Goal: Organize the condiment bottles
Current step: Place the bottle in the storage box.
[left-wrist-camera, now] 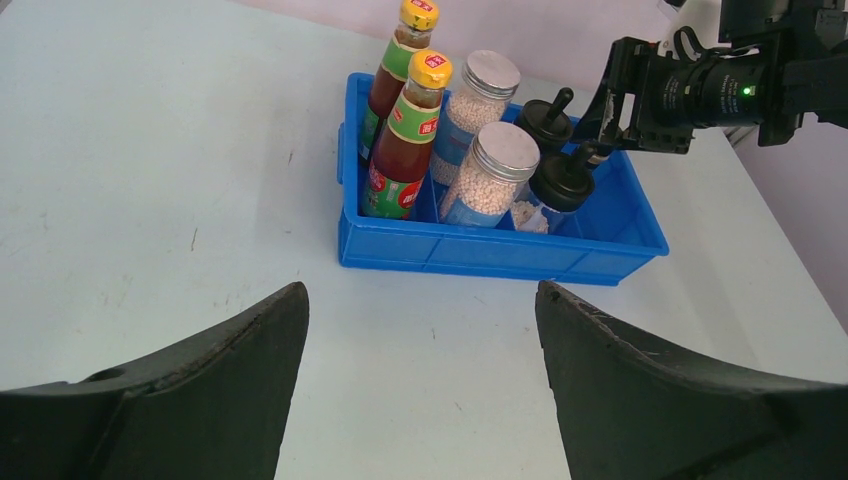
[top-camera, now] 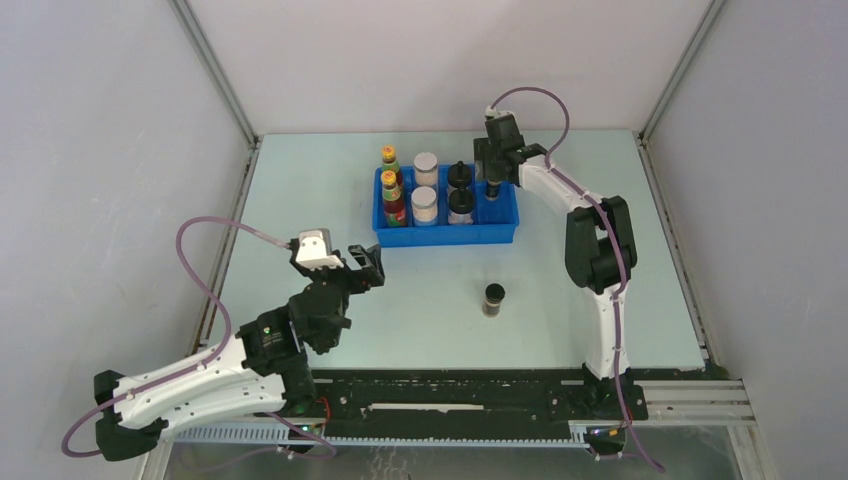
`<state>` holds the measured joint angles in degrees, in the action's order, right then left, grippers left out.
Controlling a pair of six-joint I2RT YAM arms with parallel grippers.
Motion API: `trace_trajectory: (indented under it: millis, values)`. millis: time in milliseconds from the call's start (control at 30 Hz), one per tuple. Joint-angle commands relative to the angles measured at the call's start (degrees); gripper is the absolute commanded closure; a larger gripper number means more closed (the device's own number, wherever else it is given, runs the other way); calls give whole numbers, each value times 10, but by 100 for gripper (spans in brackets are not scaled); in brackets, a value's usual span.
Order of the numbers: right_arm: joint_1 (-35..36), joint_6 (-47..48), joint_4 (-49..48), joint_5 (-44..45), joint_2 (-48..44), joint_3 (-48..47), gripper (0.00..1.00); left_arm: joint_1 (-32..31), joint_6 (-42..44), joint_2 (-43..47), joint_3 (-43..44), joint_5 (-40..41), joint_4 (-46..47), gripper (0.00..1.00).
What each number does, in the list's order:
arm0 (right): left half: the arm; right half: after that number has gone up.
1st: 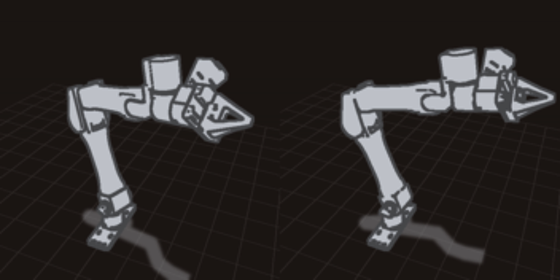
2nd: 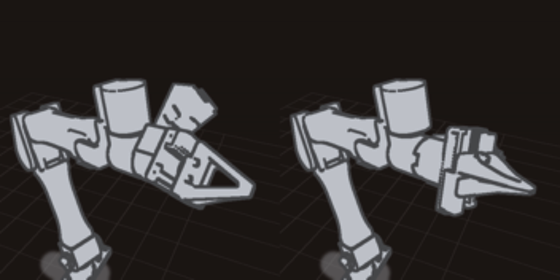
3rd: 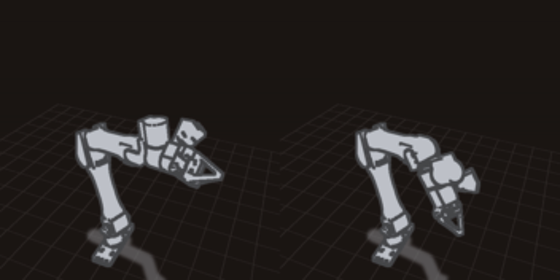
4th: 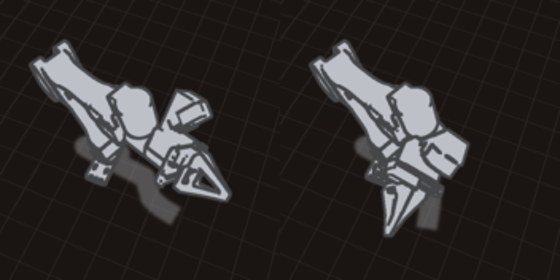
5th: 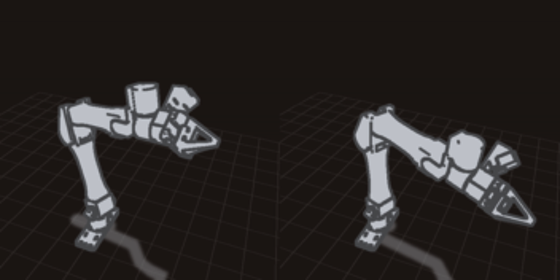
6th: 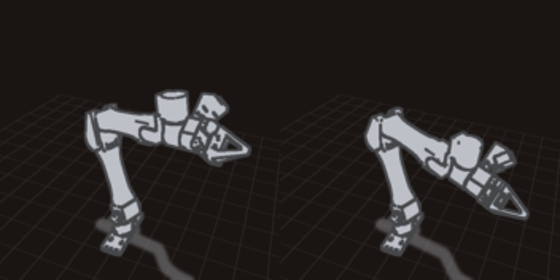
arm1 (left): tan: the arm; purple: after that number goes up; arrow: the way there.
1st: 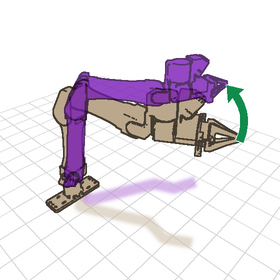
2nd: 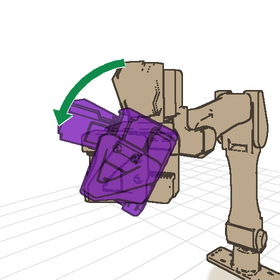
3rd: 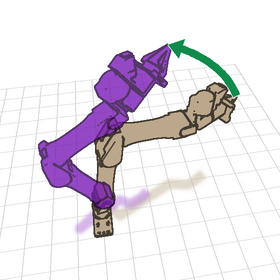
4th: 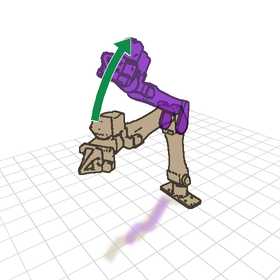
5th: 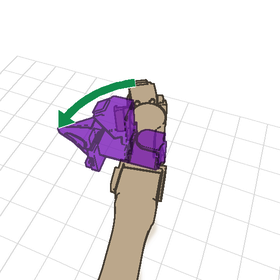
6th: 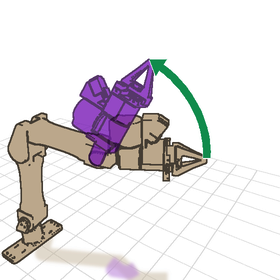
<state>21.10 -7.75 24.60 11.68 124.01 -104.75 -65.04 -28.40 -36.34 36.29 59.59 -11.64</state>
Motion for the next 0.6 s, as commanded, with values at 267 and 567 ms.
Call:
trace_trajectory:
  millis: [267, 567]
  values:
    - [37, -5, -7, 86, -210, 86, 26, -4, 11, 7, -5, -3, 19, 12]
    - [141, -94, 51, 156, -425, 322, 25, -4, 6, -1, -10, -28, 37, 12]
